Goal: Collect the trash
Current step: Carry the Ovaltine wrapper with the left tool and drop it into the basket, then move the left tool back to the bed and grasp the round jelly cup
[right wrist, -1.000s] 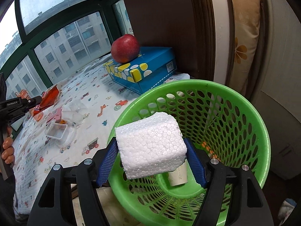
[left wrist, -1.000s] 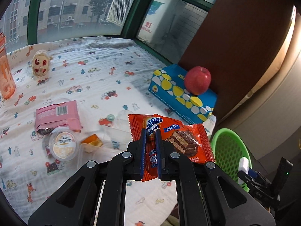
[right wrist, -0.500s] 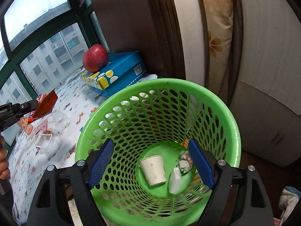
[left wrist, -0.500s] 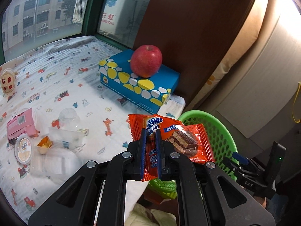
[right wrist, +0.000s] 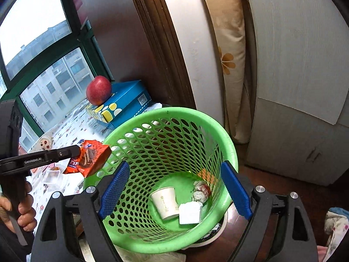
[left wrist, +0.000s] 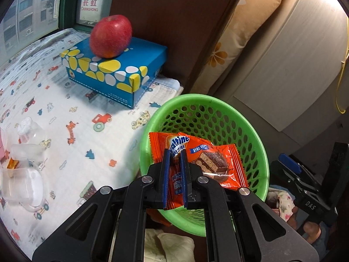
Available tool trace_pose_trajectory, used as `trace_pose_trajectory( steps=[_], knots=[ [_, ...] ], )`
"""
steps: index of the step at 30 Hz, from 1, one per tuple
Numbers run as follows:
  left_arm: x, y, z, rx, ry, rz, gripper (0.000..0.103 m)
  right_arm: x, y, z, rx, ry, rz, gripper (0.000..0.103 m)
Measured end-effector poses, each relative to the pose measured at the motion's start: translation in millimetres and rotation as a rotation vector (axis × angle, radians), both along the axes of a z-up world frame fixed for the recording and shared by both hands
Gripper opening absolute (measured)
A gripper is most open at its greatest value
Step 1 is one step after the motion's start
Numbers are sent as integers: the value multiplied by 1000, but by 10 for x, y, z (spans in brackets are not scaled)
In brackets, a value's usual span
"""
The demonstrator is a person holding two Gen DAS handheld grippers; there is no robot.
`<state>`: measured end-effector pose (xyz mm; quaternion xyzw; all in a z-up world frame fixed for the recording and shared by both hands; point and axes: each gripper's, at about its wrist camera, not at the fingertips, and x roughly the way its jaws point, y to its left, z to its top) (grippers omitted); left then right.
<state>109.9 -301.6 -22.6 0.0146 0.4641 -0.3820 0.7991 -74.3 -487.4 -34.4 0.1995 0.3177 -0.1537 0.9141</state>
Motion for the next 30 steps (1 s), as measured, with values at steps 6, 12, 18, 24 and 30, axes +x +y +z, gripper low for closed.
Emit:
trace_pose_trajectory(
  steps=[6,12,18,24,30],
  knots=[
    [-98,-135,-86,-7,39,-52,31,-77,-44,-14,15,-2,-13,82],
    [-115,-5,-93,2,33,-30,48,-72,4,21,18,-14,1,82],
    [-68,405,-8,32,-32,63,59,69,208,51,11,-15,61,83],
    [86,960,-3,54,-60,207,69,278,516,85,4,-12,142,84],
    [330,1627,-106,106,-50,383,70,507,817,105,-2,-7,224,85]
  ],
)
